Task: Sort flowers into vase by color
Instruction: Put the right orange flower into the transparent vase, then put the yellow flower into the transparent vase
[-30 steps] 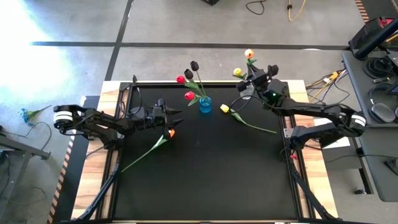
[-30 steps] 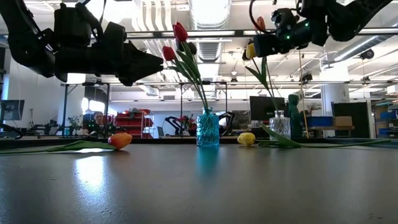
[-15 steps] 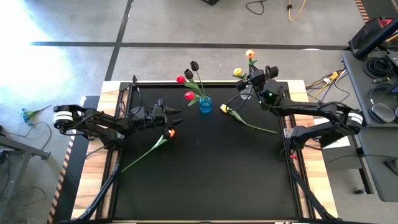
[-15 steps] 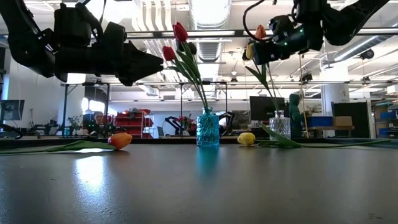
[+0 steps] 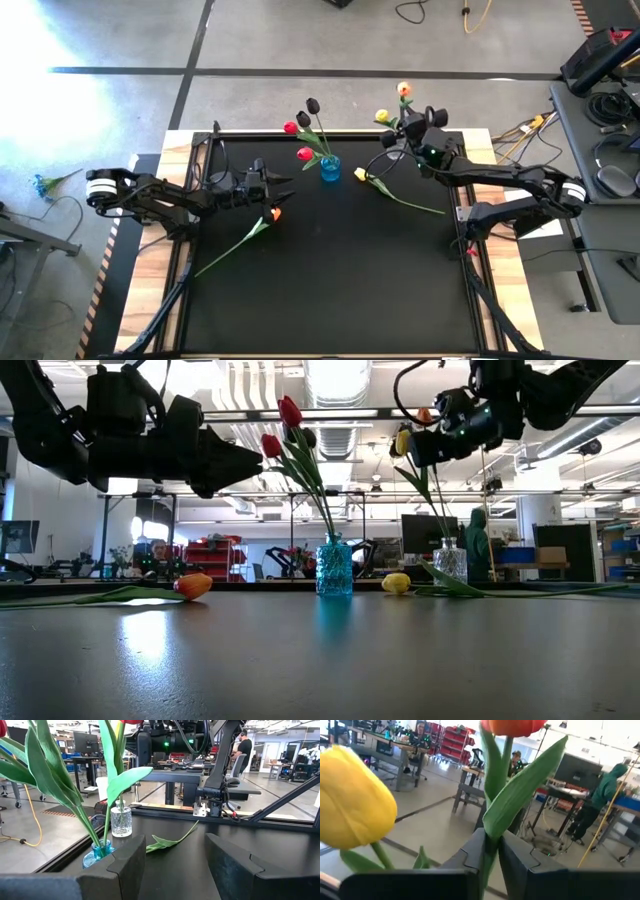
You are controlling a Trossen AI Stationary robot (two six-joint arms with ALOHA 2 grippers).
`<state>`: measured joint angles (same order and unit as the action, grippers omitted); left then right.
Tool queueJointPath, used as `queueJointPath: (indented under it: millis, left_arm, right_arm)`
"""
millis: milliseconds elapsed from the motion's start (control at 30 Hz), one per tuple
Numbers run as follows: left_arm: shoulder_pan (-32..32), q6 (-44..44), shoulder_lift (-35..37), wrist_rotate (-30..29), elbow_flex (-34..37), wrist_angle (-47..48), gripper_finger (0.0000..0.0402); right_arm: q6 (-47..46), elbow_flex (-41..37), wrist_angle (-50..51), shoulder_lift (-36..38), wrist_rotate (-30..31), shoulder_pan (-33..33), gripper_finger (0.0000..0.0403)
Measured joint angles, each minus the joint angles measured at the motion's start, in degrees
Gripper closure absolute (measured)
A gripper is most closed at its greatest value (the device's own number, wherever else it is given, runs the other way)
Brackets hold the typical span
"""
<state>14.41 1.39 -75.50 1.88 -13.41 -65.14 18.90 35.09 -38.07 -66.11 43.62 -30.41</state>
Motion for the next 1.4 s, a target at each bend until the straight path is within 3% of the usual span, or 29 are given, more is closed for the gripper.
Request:
queueJointPath:
  millis: [433, 600, 800, 1000, 1233, 1400]
  left_arm:
    - [0.00, 0.00, 0.00, -1.66, 0.00, 0.06, 0.0214]
    - [0.02, 0.19, 0.00, -5.54, -0.02, 1.36, 0.0214]
    - [0.02, 0.09, 0.37, -5.41, -1.34, 5.68, 0.0239]
    - [-0.07, 0.21, 3.03, -5.41, -6.75, 23.91, 0.0291]
    - [-2.10, 4.90, 5.93, -5.37, -16.25, 57.76, 0.0356]
    - [-5.80, 11.44, 6.40, -5.33, -21.77, 77.50, 0.0391]
  right_arm:
    - [-2.50, 0.00, 5.33, 0.37, 2.95, 0.04, 0.0264]
    - [-1.65, 0.00, 6.99, 2.41, 3.07, 1.37, 0.0254]
    - [-2.53, 0.00, 15.23, 8.38, 3.08, 6.01, 0.0269]
    - [-10.65, 0.00, 30.50, 14.40, 2.93, 10.09, 0.0305]
    - [-16.67, -0.02, 44.54, 17.38, 2.26, 13.48, 0.0375]
    - [-21.08, -0.14, 51.24, 19.58, -4.05, 16.20, 0.0393]
